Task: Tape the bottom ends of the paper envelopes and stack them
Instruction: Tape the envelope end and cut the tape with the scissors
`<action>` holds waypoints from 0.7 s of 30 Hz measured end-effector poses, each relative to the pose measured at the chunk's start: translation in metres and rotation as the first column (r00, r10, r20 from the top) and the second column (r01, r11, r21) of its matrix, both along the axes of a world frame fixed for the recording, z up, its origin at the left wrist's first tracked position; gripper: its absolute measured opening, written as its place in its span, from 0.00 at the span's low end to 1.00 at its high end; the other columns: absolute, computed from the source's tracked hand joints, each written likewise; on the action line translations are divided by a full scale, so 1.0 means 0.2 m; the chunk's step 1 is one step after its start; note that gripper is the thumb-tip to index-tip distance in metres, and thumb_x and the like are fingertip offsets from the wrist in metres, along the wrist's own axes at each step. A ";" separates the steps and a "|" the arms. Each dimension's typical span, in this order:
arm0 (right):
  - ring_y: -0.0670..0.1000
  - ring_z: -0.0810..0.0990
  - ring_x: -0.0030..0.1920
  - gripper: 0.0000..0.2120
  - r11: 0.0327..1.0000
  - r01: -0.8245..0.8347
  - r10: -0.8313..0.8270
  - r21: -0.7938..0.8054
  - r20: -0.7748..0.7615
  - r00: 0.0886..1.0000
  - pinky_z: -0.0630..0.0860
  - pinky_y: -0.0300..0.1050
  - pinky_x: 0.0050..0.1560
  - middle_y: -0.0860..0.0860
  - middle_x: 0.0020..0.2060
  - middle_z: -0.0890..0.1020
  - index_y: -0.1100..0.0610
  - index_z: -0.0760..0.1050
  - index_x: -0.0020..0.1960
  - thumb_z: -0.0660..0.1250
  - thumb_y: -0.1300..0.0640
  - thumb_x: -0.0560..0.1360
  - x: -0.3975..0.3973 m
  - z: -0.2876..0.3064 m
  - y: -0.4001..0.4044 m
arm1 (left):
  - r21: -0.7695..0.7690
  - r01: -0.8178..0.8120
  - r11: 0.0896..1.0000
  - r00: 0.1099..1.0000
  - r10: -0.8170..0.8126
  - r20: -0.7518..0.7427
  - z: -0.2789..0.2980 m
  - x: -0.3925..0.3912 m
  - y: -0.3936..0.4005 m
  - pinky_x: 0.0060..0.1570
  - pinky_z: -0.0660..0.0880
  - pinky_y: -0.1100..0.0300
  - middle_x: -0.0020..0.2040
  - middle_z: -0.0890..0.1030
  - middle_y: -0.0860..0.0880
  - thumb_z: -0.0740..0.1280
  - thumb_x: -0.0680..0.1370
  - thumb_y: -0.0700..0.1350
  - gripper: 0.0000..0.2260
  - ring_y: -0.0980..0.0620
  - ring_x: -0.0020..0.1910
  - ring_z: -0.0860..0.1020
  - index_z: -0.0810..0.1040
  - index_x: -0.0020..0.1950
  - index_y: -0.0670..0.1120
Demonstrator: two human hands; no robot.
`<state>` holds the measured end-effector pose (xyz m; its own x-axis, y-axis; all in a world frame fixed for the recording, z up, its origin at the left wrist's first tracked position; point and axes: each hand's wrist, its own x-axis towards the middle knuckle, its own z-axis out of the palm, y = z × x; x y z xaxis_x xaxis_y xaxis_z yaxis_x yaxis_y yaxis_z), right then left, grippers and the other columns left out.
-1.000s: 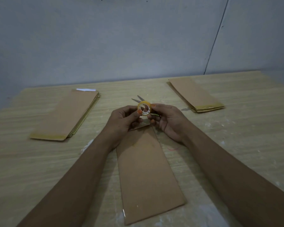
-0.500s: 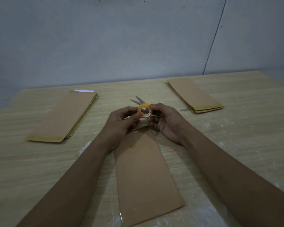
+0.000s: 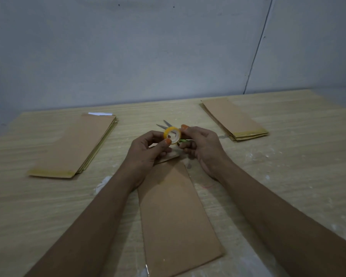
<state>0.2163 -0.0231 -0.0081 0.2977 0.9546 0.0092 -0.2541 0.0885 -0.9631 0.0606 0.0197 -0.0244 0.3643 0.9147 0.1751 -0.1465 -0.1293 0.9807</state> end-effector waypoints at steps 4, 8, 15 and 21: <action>0.43 0.77 0.28 0.06 0.990 0.116 -0.132 0.081 0.225 0.965 0.72 0.35 0.30 0.54 0.30 0.81 0.61 0.82 0.42 0.69 0.61 0.77 0.01 -0.02 -0.02 | 0.050 0.010 0.999 0.999 -0.009 -0.033 0.00 0.00 -0.01 0.43 0.78 0.66 0.46 0.83 0.48 0.69 0.77 0.36 0.03 0.54 0.42 0.83 0.80 0.49 0.42; 0.47 0.81 0.34 0.05 0.974 0.148 -0.206 0.170 0.403 0.892 0.80 0.43 0.38 0.53 0.32 0.84 0.59 0.85 0.43 0.71 0.61 0.76 0.02 -0.05 -0.01 | 0.099 0.031 0.995 0.998 -0.025 -0.065 0.00 0.00 -0.03 0.44 0.78 0.64 0.48 0.84 0.44 0.70 0.77 0.36 0.05 0.52 0.42 0.83 0.79 0.52 0.37; 0.46 0.81 0.37 0.05 0.981 0.085 -0.146 0.176 0.373 0.916 0.78 0.41 0.40 0.57 0.40 0.85 0.60 0.84 0.49 0.73 0.61 0.74 0.02 -0.07 0.00 | 0.116 0.042 0.992 0.998 -0.036 -0.057 0.01 -0.01 -0.04 0.42 0.79 0.64 0.46 0.84 0.48 0.70 0.76 0.33 0.04 0.52 0.43 0.84 0.79 0.49 0.39; 0.50 0.82 0.40 0.04 0.964 0.069 -0.168 0.257 0.386 0.907 0.80 0.45 0.43 0.56 0.41 0.86 0.60 0.84 0.47 0.74 0.62 0.73 0.03 -0.07 0.00 | 0.142 0.033 0.989 0.996 -0.021 -0.085 0.02 -0.01 -0.05 0.42 0.80 0.61 0.47 0.84 0.45 0.71 0.75 0.32 0.06 0.49 0.42 0.82 0.79 0.51 0.36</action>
